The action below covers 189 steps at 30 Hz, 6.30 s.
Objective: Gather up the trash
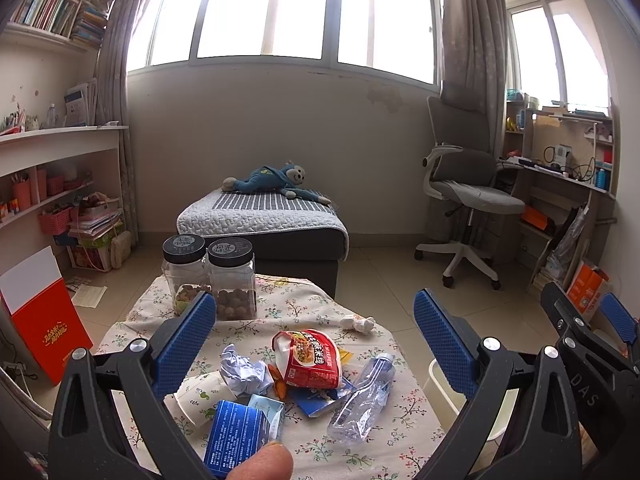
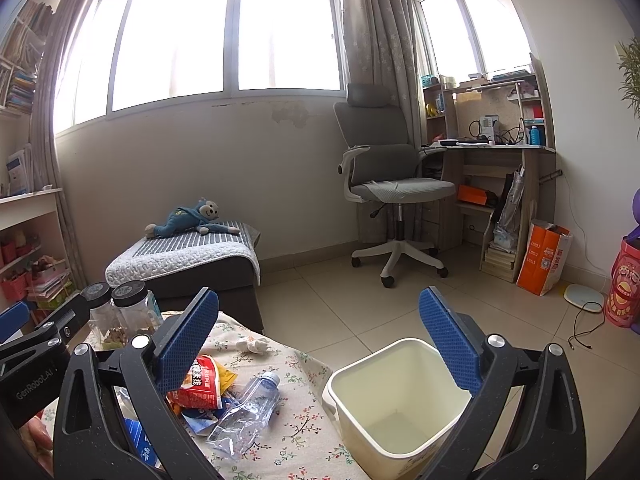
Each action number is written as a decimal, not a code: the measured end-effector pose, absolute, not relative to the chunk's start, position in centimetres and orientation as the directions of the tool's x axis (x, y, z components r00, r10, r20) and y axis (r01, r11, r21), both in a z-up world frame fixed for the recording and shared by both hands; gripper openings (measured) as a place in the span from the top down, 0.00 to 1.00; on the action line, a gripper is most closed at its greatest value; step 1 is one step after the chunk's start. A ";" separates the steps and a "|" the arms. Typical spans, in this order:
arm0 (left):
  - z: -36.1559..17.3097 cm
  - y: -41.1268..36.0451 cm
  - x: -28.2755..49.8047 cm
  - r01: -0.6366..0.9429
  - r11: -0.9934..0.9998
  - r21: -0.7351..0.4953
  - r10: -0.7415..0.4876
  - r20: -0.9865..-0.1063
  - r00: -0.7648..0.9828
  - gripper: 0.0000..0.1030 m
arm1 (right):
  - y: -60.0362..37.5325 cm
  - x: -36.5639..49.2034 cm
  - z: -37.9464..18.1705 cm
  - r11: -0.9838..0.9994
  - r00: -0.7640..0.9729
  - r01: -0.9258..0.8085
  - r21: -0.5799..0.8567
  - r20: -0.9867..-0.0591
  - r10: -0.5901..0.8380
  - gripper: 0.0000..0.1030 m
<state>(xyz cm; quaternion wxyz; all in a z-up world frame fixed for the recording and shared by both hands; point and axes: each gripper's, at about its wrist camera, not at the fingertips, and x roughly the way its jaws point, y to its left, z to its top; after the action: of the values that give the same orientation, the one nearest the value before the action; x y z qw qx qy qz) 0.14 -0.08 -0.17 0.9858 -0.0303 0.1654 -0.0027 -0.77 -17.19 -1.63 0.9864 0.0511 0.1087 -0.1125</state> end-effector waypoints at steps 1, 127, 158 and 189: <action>-0.2 -0.1 0.1 -0.004 0.998 -0.060 -0.016 -0.326 0.945 0.06 | -17.2 -0.8 -1.6 0.970 0.951 0.233 0.076 -0.227 -0.211 0.07; -11.2 10.2 12.7 0.036 0.954 -0.297 -0.268 -0.795 0.544 0.47 | -14.0 22.0 -20.2 0.949 0.351 0.188 0.254 -0.919 0.177 0.42; -8.5 0.3 14.6 0.199 0.931 -0.305 -0.360 -0.689 0.629 0.47 | -24.4 15.3 -7.3 0.956 0.759 0.107 0.273 -0.644 0.099 0.42; -8.5 -21.4 18.2 0.382 0.839 -0.388 -0.540 -0.687 0.487 0.20 | -41.2 11.0 -6.7 0.857 0.782 0.432 0.282 -0.590 -0.200 0.42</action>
<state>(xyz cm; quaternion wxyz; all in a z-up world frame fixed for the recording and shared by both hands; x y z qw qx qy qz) 18.17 -21.41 -8.49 0.8572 -0.0919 0.4294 -0.2688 10.99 -41.24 -6.71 0.9214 0.2053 0.2819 -0.1716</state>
